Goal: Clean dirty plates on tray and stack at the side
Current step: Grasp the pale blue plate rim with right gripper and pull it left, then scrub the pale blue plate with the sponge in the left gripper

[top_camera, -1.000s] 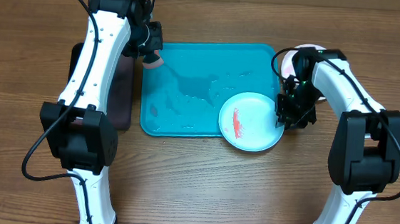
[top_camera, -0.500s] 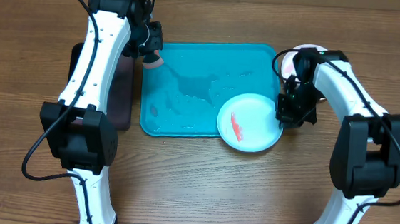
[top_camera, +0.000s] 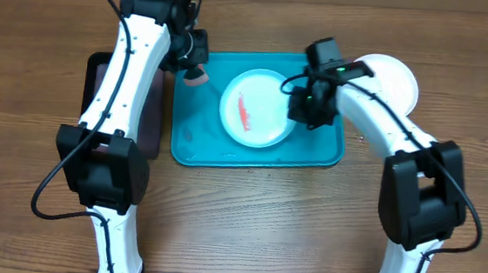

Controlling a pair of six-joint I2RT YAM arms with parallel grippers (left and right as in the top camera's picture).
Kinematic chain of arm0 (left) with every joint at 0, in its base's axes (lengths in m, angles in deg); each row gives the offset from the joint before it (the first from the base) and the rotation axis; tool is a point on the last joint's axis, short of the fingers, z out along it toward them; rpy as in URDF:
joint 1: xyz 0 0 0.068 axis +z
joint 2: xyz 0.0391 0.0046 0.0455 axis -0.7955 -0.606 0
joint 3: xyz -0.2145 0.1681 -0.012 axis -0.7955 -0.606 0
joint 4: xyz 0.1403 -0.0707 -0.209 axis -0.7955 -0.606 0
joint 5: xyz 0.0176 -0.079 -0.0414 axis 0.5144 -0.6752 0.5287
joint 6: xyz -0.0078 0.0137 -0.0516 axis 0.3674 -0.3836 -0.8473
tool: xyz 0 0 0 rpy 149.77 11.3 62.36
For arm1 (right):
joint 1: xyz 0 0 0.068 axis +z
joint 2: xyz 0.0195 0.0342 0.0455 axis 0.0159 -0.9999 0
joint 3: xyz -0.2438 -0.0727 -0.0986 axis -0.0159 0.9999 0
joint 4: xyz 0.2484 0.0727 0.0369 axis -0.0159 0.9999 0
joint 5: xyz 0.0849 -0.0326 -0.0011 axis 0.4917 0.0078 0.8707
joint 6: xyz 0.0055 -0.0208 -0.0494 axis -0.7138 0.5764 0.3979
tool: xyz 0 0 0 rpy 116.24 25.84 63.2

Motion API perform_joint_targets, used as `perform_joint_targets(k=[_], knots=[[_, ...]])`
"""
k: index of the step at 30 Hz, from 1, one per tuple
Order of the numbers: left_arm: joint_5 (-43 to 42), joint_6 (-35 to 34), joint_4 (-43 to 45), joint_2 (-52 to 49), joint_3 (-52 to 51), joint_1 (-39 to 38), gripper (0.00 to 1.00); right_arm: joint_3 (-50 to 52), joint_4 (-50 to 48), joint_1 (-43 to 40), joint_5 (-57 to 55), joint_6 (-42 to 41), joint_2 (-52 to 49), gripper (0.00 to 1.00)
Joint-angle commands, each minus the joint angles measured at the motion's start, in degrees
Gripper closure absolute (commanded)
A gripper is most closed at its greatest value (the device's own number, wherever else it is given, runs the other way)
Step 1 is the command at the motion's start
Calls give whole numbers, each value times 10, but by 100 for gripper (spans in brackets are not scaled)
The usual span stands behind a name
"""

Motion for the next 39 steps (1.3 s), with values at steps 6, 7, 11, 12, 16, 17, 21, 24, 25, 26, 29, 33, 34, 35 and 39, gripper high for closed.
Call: perform_joint_targets(k=[6,7,11,12,16,17,21,24,25,26,29,33,34,35,39], knots=[[15,-9,1,0,-2,-14,96,-11,-21,11,56,-91,-60,96],[15,-9,2,0,-3,-14,96,-11,-22,11,57,-96,-62,96],[17,-17,2,0,-3,-14,96,-11,-40,11,79,-102,-62,73],[17,-19,2,0,-3,-14,96,-11,-45,9,81,-101,-62,66],[16,-32,2,0,-16,-14,96,-11,-65,7,69,-37,-62,56],[16,-38,3,0,-20,-14,96,-11,-66,6,63,-19,-62,55],[16,-50,8,0,-40,-15,96,-11,-64,6,22,46,-63,56],[13,-54,16,0,-59,-18,96,-11,-65,6,5,63,-63,57],[11,-54,19,0,-65,-20,96,-11,-65,6,3,64,-63,58],[9,-54,21,0,-70,-23,96,-11,-66,6,3,64,-63,61],[8,-53,30,0,-82,-31,96,-11,-68,7,4,63,-63,75],[9,-53,47,0,-97,-45,96,-11,-70,9,7,54,-63,88],[11,-53,49,0,-99,-48,96,-11,-71,9,7,45,-63,92],[12,-53,51,0,-102,-49,96,-11,-71,9,8,37,-63,94],[12,-53,73,0,-118,-55,96,-11,-73,9,9,12,-63,96]])
